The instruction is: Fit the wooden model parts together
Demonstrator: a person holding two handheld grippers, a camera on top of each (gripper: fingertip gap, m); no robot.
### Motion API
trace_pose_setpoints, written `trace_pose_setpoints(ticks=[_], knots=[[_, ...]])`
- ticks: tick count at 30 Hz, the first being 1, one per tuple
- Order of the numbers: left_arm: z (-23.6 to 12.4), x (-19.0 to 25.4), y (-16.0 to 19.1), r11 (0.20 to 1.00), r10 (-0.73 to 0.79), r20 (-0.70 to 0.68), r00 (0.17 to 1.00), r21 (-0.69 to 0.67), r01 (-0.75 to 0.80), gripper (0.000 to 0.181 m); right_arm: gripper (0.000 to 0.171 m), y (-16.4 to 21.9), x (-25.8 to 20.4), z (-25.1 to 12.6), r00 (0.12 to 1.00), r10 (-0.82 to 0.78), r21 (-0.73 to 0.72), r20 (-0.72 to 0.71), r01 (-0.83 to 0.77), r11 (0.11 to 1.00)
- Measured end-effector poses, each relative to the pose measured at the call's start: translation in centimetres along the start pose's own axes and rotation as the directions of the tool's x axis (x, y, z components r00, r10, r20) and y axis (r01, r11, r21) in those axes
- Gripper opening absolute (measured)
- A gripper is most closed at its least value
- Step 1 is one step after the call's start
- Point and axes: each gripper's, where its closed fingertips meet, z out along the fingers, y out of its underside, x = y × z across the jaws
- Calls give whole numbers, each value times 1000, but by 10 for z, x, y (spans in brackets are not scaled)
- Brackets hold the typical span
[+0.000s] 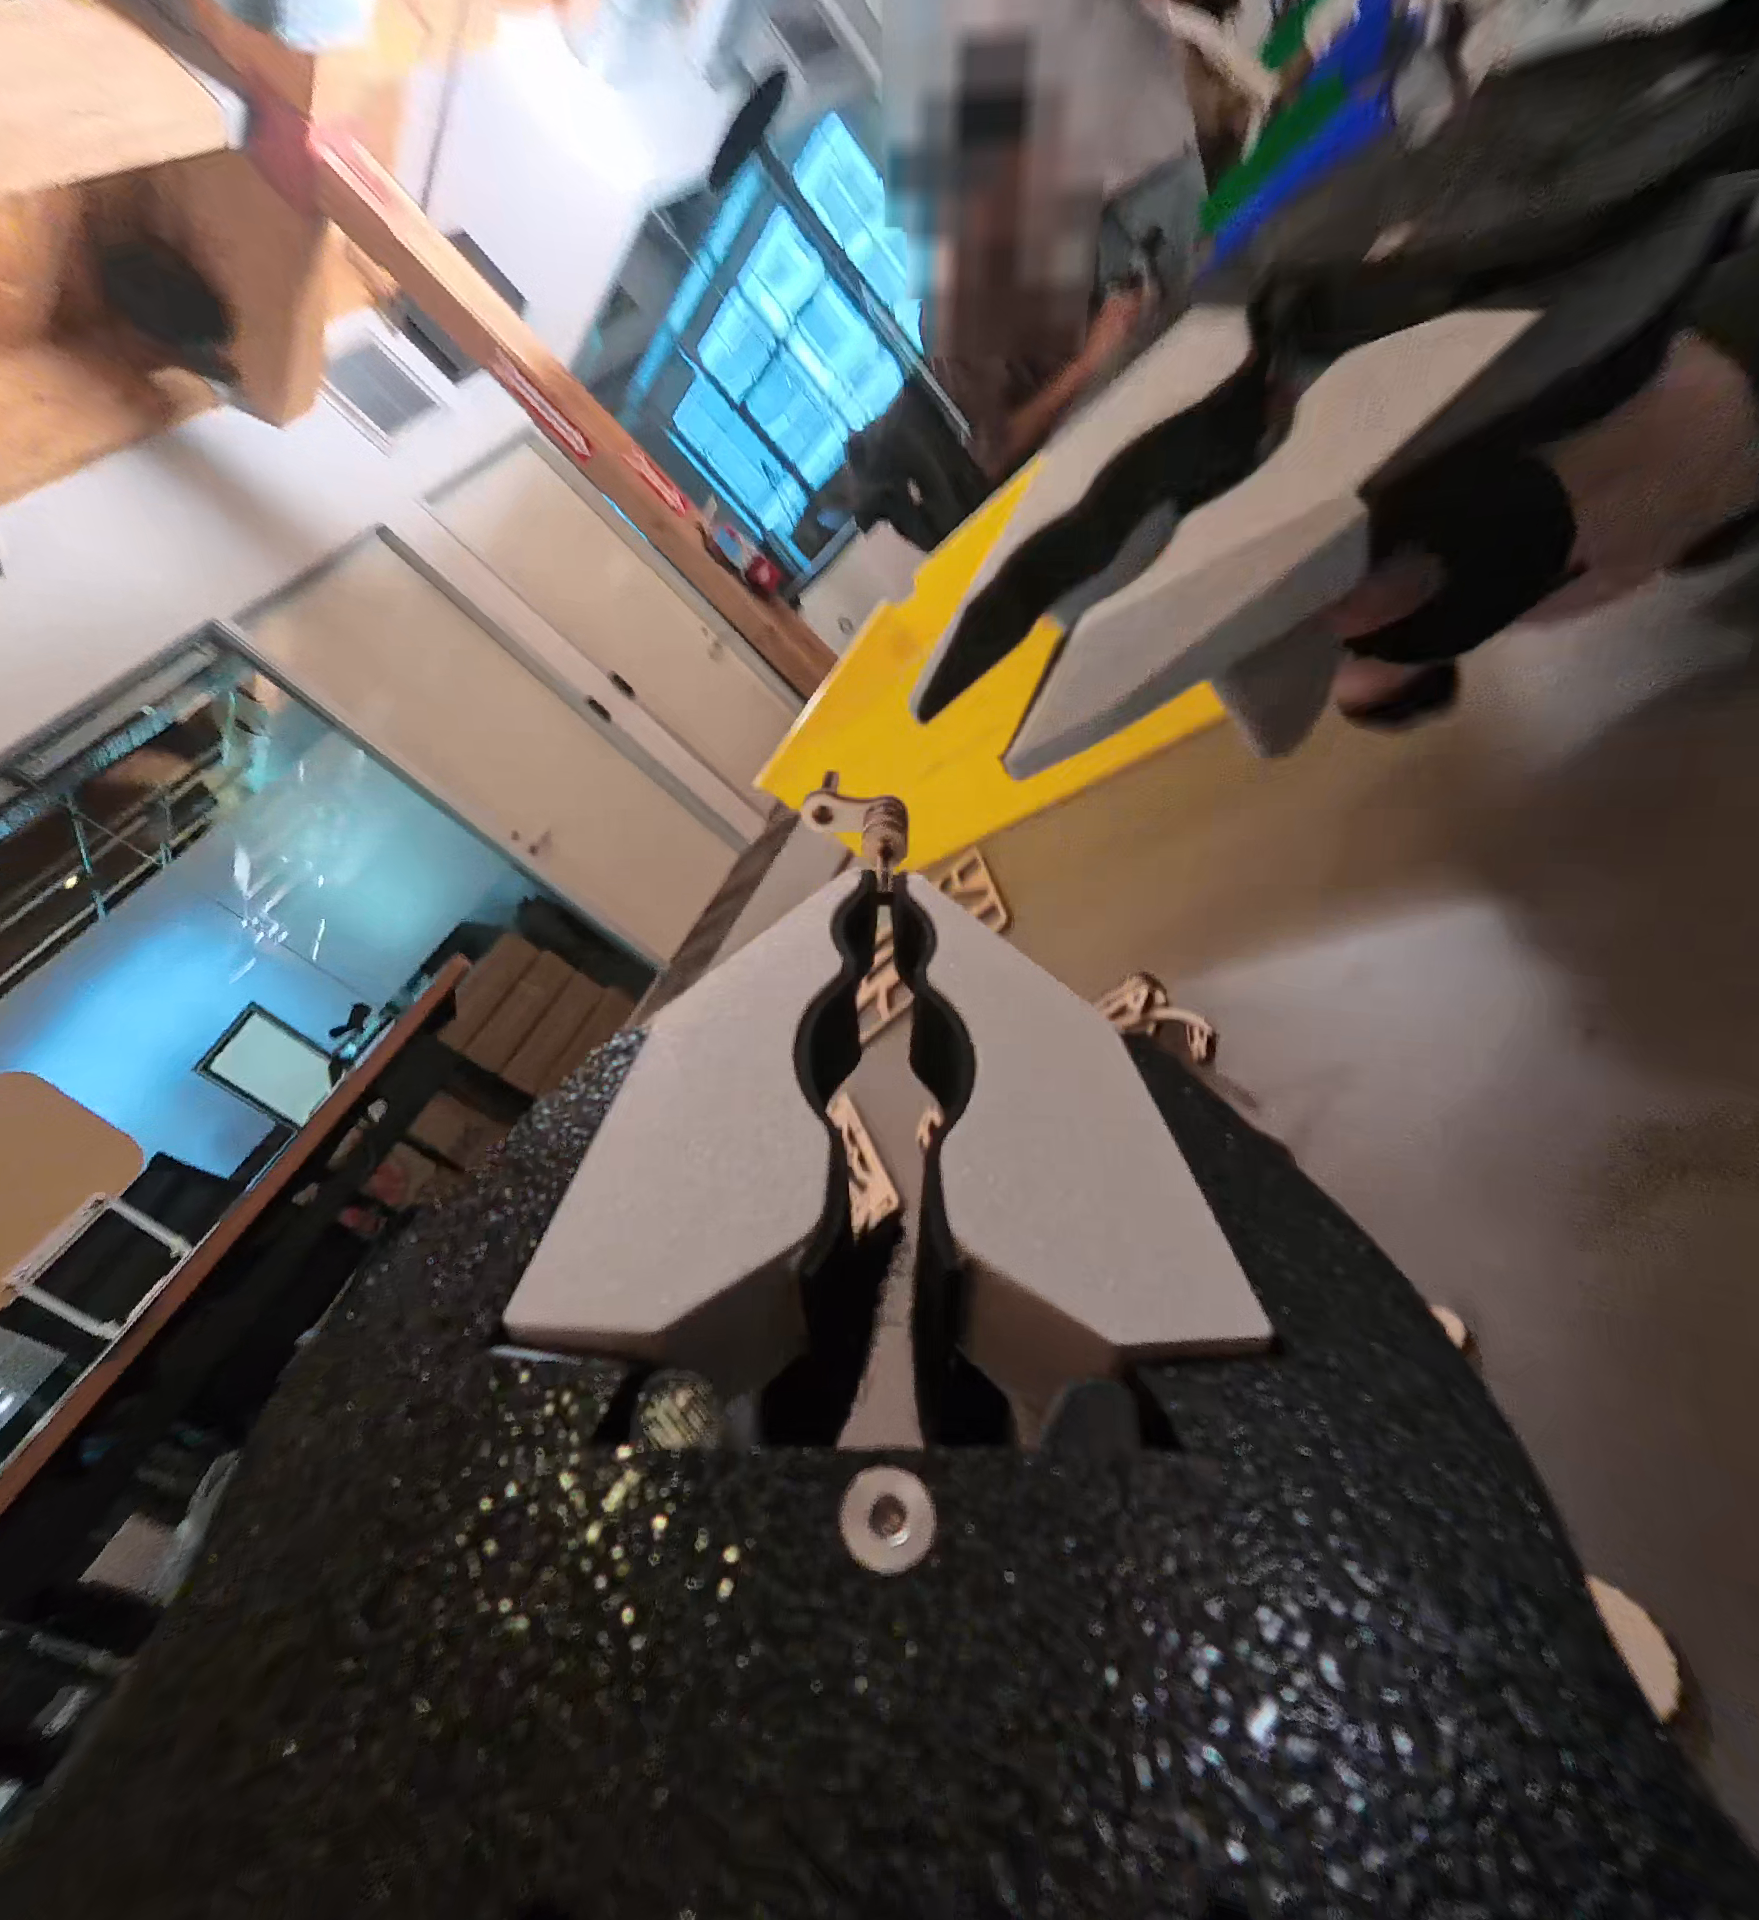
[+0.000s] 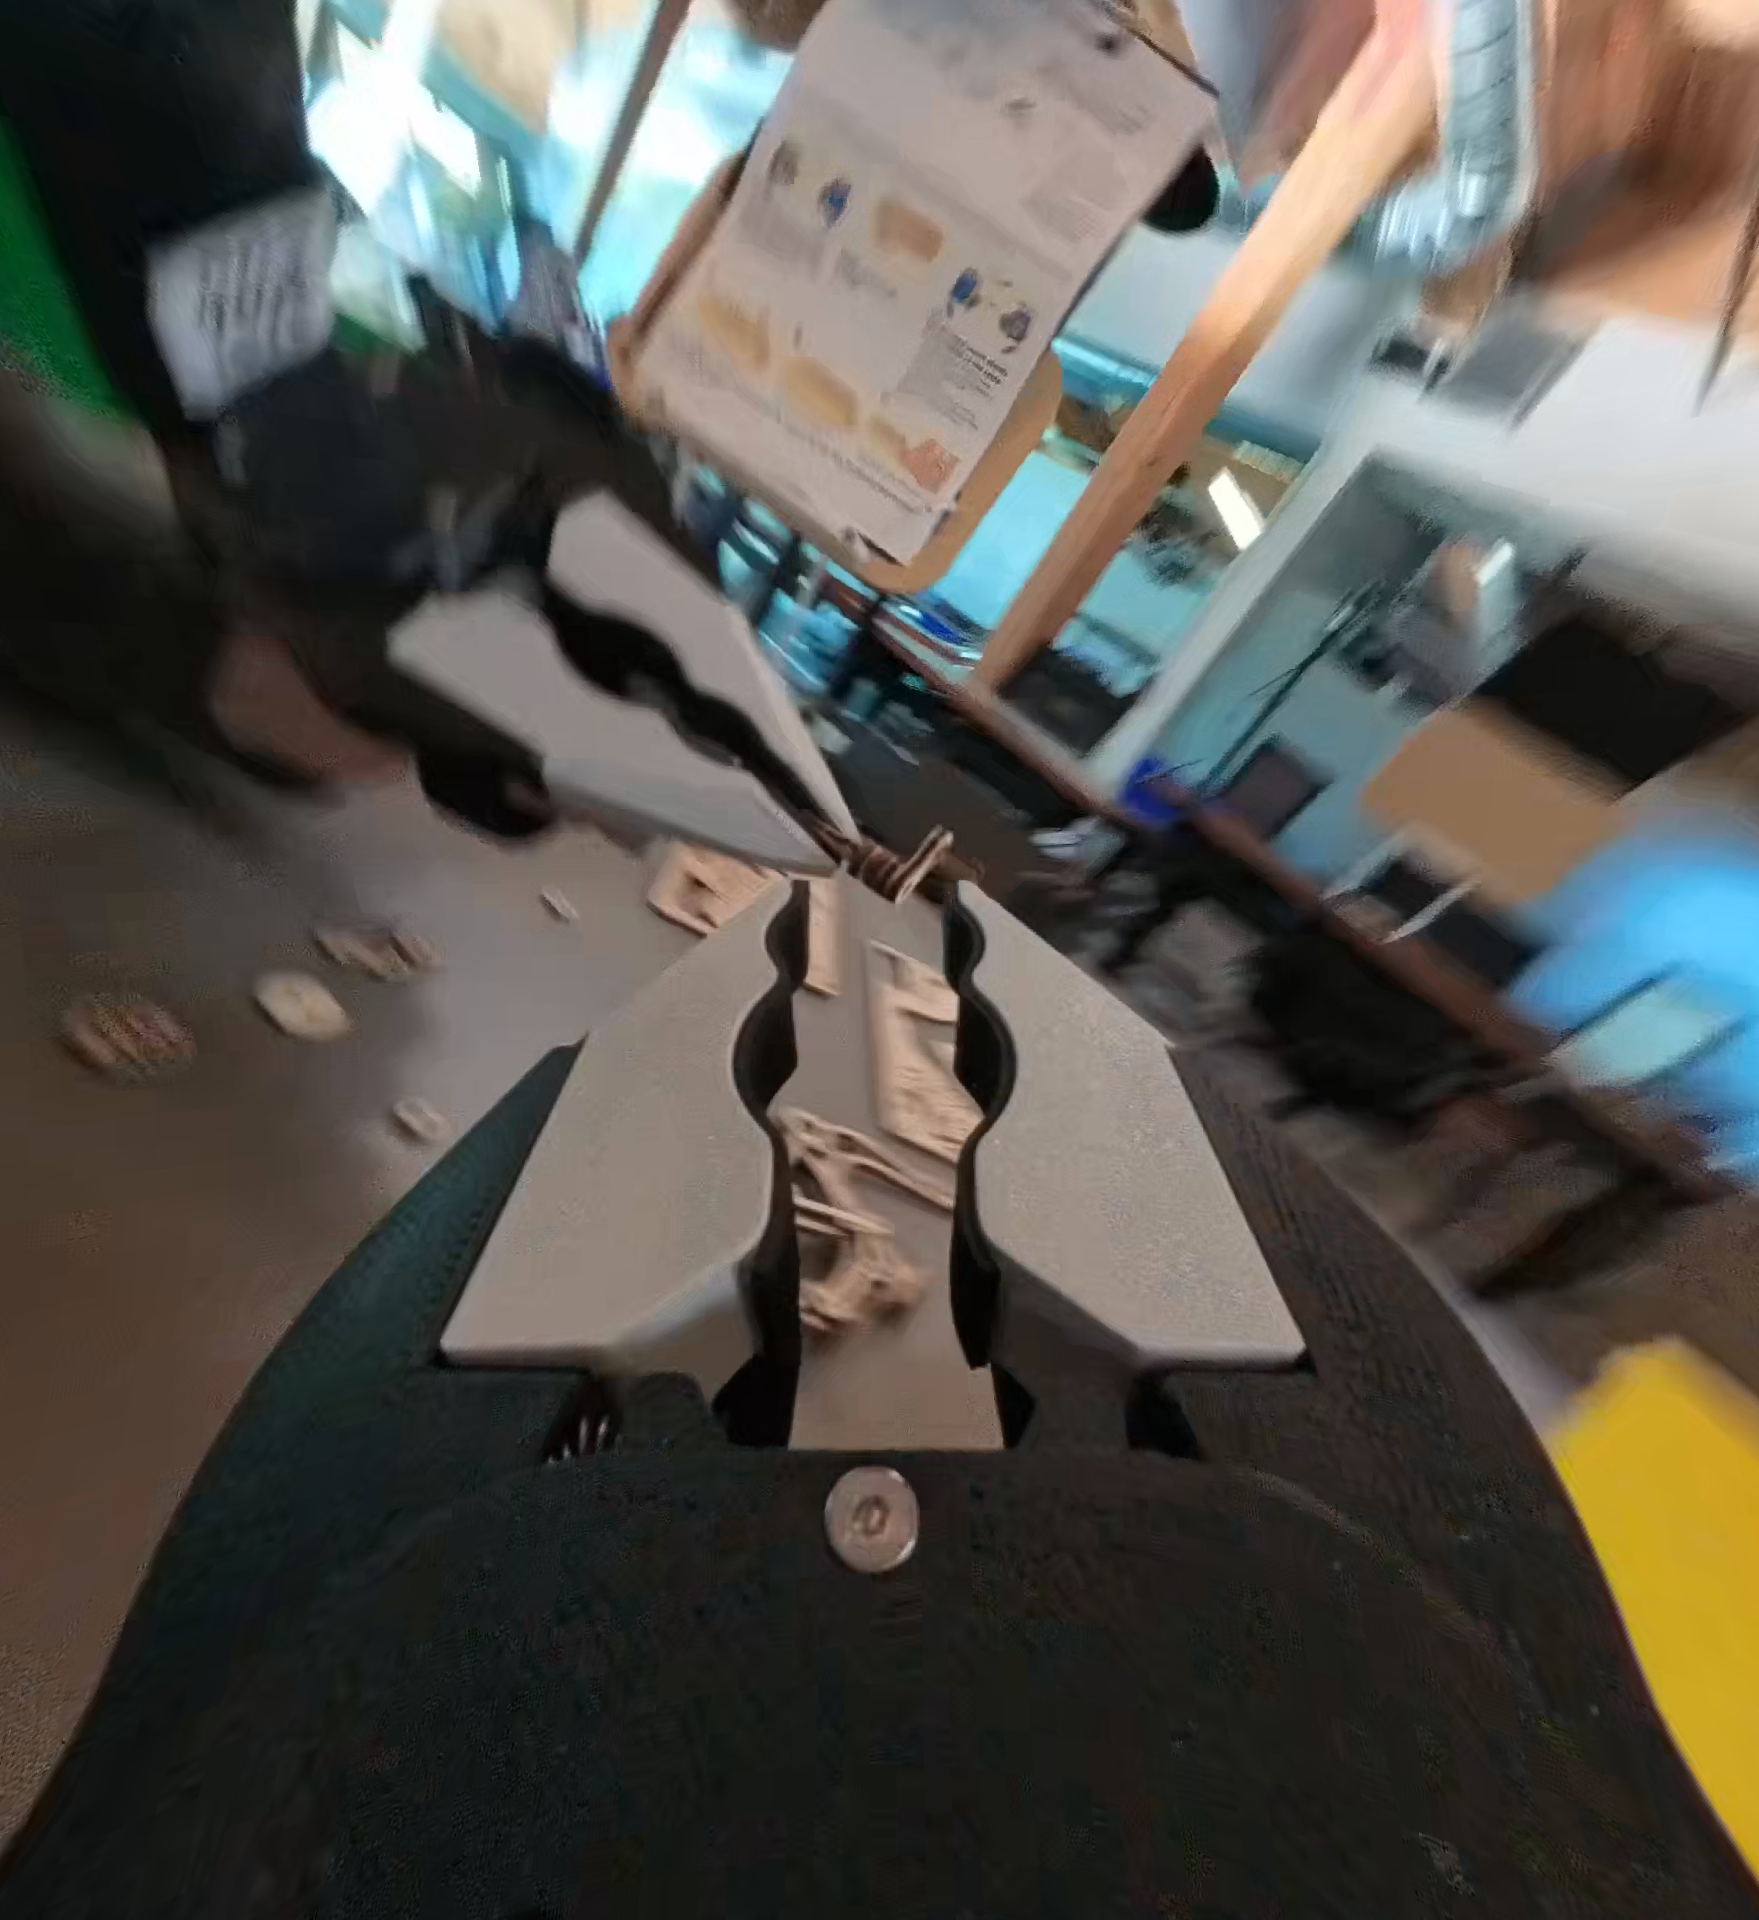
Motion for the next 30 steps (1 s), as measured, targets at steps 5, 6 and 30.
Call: trace_pose_setpoints(ticks=[5, 6, 30], knots=[[-6, -1, -17, 989, -47, 14, 999, 140, 45, 0, 31, -10, 6, 11, 646, 733, 57, 214, -757, 651], [-6, 1, -19, 988, -46, 8, 999, 146, 44, 0, 30, -9, 5, 13, 587, 772, 47, 243, -802, 596], [-5, 31, 101, 774, -562, -285, 777, -511, 372, 38, 5, 76, 21, 34, 849, 514, -367, -121, -519, 772]])
